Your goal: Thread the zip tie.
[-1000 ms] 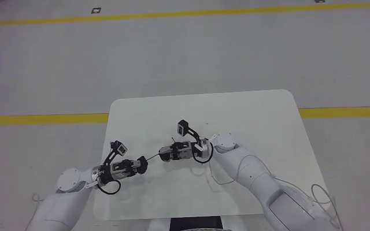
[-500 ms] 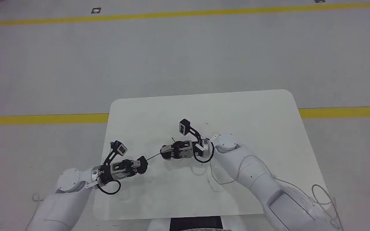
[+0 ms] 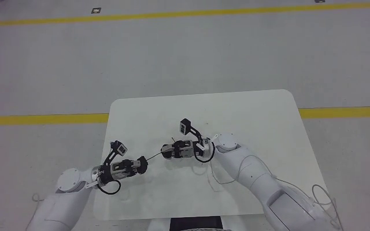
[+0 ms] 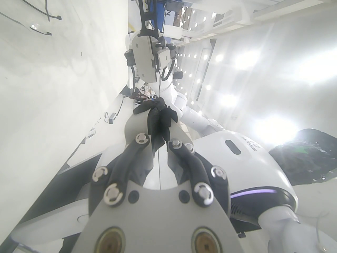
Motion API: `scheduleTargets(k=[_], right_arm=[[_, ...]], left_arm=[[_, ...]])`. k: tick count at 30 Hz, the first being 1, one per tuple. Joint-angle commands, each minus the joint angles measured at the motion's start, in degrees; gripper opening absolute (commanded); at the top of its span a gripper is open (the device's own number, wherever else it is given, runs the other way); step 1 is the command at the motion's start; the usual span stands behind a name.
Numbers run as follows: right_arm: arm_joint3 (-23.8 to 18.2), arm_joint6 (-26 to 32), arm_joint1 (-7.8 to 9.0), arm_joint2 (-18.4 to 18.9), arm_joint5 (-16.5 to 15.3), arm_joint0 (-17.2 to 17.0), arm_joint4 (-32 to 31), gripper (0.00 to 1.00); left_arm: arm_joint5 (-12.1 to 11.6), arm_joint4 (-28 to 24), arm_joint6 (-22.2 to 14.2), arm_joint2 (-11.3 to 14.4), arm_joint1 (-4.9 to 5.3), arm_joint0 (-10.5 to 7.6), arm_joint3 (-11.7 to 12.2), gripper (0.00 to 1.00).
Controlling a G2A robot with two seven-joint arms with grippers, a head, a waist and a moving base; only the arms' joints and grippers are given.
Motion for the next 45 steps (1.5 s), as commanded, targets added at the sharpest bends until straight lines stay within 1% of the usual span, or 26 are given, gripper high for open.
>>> scheduleTargets(k=[1, 9, 10, 11, 12, 13, 14, 18, 19, 23, 26, 30, 32, 33, 40, 41, 43, 45], right_arm=[[0.0, -0.1, 0.0, 0.0, -0.1, 0.0, -0.2, 0.0], [-0.8, -1.5, 0.22, 0.3, -1.8, -0.2, -2.1, 0.0], [-0.9, -1.7, 0.26, 0.4, -2.0, -0.2, -2.3, 0.0], [-1.1, -2.0, 0.3, 0.4, -2.2, -0.3, -2.5, 0.0], [-1.4, -2.1, 0.36, 0.5, -2.4, -0.4, -2.6, 0.0], [-1.7, -2.4, 0.44, 0.7, -2.7, -0.5, -2.9, 0.0], [-1.9, -2.6, 0.5, 0.8, -2.8, -0.6, -3.1, 0.0], [-3.4, -3.5, 0.79, 1.2, -3.1, -1.2, -3.7, 0.0], [-3.9, -3.8, 0.87, 1.3, -3.2, -1.5, -3.8, 0.0], [-5.7, -5.7, 1.1, 1.9, -3.4, -2.4, -4.1, 0.0], [-7.1, -6.8, 1.22, 2.2, -3.4, -3.2, -4.2, 0.0], [-8.4, -8.2, 1.31, 2.4, -3.4, -3.9, -4.7, 0.0], [-8.9, -9.4, 1.34, 2.6, -3.4, -4.3, -4.8, 0.0], [-9.2, -10.0, 1.36, 2.6, -3.4, -4.5, -4.9, 0.0], [-9.2, -10.0, 1.36, 2.6, -3.4, -4.5, -4.9, 0.0], [-9.3, -10.4, 1.37, 2.6, -3.4, -4.6, -5.1, 0.0], [-10.8, -13.3, 1.52, 2.6, -3.2, -5.3, -6.9, 0.0], [-12.0, -16.0, 1.74, 2.7, -3.3, -5.8, -9.1, 0.0]], left_arm=[[0.0, 0.0, 0.0, 0.0, 0.0, 0.0, 0.0, 0.0], [0.0, 0.0, 0.0, 0.0, 0.0, 0.0, 0.0, 0.0], [0.0, 0.0, 0.0, 0.0, 0.0, 0.0, 0.0, 0.18], [0.0, 0.0, 0.0, 0.0, 0.0, 0.0, 0.0, 0.41], [0.0, 0.0, 0.0, 0.0, 0.0, 0.0, 0.0, 0.51], [0.0, 0.0, 0.0, 0.0, 0.0, 0.0, 0.0, 0.92], [0.0, 0.0, 0.0, 0.0, 0.0, 0.0, 0.0, 1.0], [0.0, 0.0, 0.0, 0.0, 0.0, 0.0, 0.0, 1.0], [0.2, 0.3, 1.8, 0.3, -0.09, -0.06, -0.4, 1.0], [-0.2, 0.7, 5.0, 0.6, -0.22, 0.23, -1.6, 1.0], [-0.1, 0.3, 6.5, 1.1, -0.37, 0.3, -2.1, 1.0], [-0.2, -0.5, 8.2, 1.9, -0.67, -0.12, -2.0, 1.0], [-0.2, -0.7, 8.7, 2.1, -0.8, -0.29, -2.0, 1.0], [-0.2, -0.4, 9.1, 1.8, -0.85, -0.52, -2.3, 1.0], [-0.2, -0.2, 9.3, 1.7, -0.86, -0.53, -2.4, 1.0], [-0.1, 0.0, 9.9, 1.8, -0.9, -0.61, -2.5, 1.0], [-0.2, 0.3, 11.6, 2.1, -1.0, -0.62, -2.9, 1.0], [-0.2, 0.3, 12.4, 2.0, -1.07, -0.51, -3.2, 1.0]])
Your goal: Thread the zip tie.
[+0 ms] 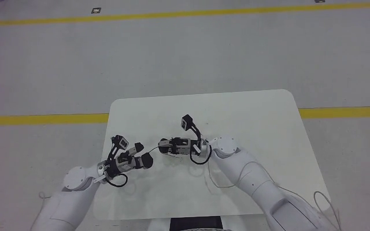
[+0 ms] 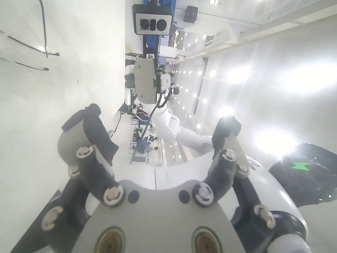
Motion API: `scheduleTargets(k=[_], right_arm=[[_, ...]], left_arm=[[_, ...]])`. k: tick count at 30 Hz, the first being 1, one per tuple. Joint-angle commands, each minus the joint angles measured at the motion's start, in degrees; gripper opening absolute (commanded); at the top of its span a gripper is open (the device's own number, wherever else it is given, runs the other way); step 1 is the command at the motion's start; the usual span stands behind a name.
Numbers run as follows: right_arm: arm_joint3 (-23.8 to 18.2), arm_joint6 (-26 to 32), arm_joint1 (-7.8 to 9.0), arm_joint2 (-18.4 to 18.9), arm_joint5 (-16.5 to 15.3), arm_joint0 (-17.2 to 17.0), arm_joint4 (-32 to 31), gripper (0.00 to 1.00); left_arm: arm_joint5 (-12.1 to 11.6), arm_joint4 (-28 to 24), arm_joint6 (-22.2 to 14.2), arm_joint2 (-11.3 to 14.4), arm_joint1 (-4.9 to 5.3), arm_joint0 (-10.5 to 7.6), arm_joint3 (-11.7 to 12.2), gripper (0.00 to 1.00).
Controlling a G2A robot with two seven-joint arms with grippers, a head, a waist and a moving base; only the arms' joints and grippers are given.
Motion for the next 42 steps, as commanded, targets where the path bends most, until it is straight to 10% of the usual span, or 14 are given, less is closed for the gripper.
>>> scheduleTargets(k=[1, 30, 31, 42], right_arm=[[-1.1, -2.1, 0.19, 0.1, 0.1, -0.6, -1.4, 0.0], [-7.1, -8.2, 1.51, 1.3, 3.6, -4.6, -6.2, 0.0], [-7.1, -8.2, 1.56, 1.3, 3.7, -4.6, -6.2, 0.0], [-7.1, -6.6, 2.05, 1.3, 5.1, -4.2, -7.9, 0.0]], left_arm=[[0.0, 0.0, 0.8, 0.0, -0.06, 0.11, -0.2, 1.0], [0.0, 1.8, 6.4, 0.8, -0.74, -0.15, -1.3, 1.0], [0.0, 1.8, 6.5, 0.8, -0.74, -0.14, -1.3, 0.78], [0.4, 2.2, 5.3, 0.5, -0.61, -0.07, -1.0, 0.3]])
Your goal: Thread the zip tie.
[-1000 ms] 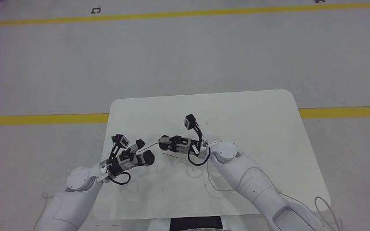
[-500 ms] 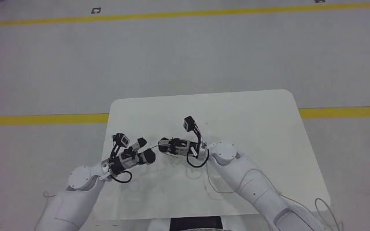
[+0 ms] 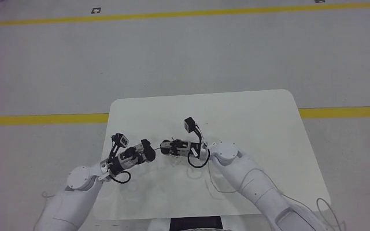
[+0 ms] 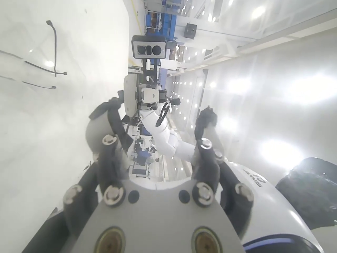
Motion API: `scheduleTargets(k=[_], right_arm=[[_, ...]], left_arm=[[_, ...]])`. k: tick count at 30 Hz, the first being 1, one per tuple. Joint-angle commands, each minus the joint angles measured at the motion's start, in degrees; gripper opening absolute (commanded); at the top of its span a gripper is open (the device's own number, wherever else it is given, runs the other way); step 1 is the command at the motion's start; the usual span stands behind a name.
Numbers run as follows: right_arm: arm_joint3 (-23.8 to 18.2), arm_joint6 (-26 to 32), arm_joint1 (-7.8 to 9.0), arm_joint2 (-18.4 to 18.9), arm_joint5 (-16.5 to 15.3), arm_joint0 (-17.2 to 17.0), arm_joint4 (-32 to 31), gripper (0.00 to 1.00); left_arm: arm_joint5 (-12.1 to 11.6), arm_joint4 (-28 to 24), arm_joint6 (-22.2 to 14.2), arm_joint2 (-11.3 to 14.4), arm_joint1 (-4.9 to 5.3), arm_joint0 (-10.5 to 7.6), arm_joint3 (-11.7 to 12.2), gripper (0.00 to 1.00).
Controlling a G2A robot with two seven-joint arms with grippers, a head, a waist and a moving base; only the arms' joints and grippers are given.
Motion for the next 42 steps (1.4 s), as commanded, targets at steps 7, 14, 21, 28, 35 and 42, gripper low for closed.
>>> scheduleTargets(k=[7, 14, 21, 28, 35, 42], right_arm=[[-0.2, 0.2, 0.05, -0.4, 0.2, 0.1, -0.1, 0.0], [-0.7, 0.7, 0.06, -0.8, -0.1, 0.2, 0.0, 0.0], [-0.8, 1.4, 0.05, -1.5, -0.2, 0.4, -0.3, 0.0], [-0.8, 1.6, 0.02, -2.0, -0.5, 0.6, -0.5, 0.0], [-0.7, 1.5, -0.02, -2.4, -0.7, 0.8, -0.6, 0.0], [-0.6, 1.6, -0.03, -2.7, -1.0, 0.8, -0.5, 0.0]], left_arm=[[0.0, 1.0, 0.1, 0.2, 0.02, -0.01, 0.1, 0.31], [-0.1, 2.1, 0.8, 0.3, 0.04, -0.01, 0.1, 0.25], [-0.3, 3.1, 1.9, 0.5, 0.04, 0.0, 0.0, 0.23], [-0.2, 3.3, 2.0, 0.8, 0.02, -0.17, 0.1, 0.22], [-0.2, 3.4, 1.9, 1.1, 0.0, -0.36, 0.3, 0.17], [-0.2, 3.5, 1.8, 1.4, -0.02, -0.59, 0.6, 0.15]])
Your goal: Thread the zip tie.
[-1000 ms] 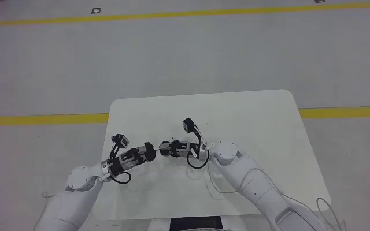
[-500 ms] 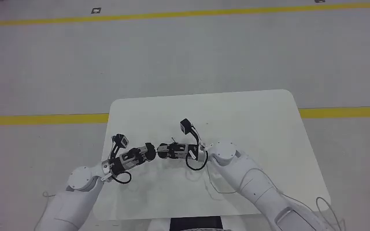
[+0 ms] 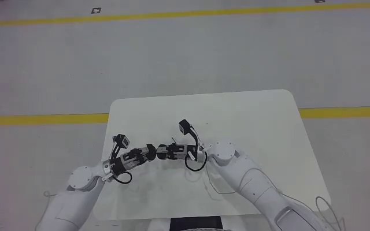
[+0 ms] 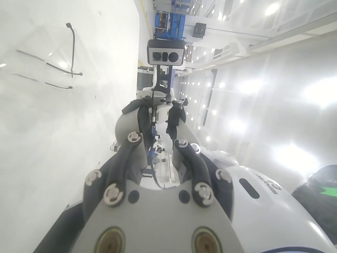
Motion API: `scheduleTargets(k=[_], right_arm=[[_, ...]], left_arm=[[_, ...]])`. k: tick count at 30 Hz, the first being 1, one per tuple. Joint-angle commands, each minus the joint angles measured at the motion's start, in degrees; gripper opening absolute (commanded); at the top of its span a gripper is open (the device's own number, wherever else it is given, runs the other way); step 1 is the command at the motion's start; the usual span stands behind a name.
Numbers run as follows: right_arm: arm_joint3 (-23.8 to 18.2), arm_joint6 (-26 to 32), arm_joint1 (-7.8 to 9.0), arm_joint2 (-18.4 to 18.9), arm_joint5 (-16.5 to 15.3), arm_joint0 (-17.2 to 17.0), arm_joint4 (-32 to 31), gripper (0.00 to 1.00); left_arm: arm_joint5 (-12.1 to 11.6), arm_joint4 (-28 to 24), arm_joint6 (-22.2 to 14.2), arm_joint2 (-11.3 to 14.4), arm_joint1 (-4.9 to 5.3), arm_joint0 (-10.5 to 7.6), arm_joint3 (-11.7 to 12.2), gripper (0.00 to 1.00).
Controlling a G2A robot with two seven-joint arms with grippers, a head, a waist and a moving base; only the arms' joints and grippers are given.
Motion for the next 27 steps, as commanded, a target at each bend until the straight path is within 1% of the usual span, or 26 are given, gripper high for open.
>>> scheduleTargets(k=[1, 4, 10, 27], right_arm=[[0.0, 0.0, 0.01, 0.0, -0.1, 0.0, 0.1, 0.0], [0.0, 0.0, 0.01, -0.1, -0.1, 0.0, 0.1, 0.0], [0.1, -0.1, 0.03, -0.2, -0.2, 0.1, 0.2, 0.0], [0.4, -1.3, 0.11, -0.2, -0.2, 0.2, 0.5, 0.0]], left_arm=[[0.0, 0.0, 0.0, 0.1, 0.0, -0.05, 0.0, 0.15], [0.0, 0.0, 0.0, 0.1, 0.0, -0.1, 0.1, 0.13], [0.0, 0.1, -0.1, 0.2, 0.03, -0.15, 0.2, 0.0], [0.0, -0.2, -0.2, 0.2, 0.09, -0.24, 0.4, 0.0]])
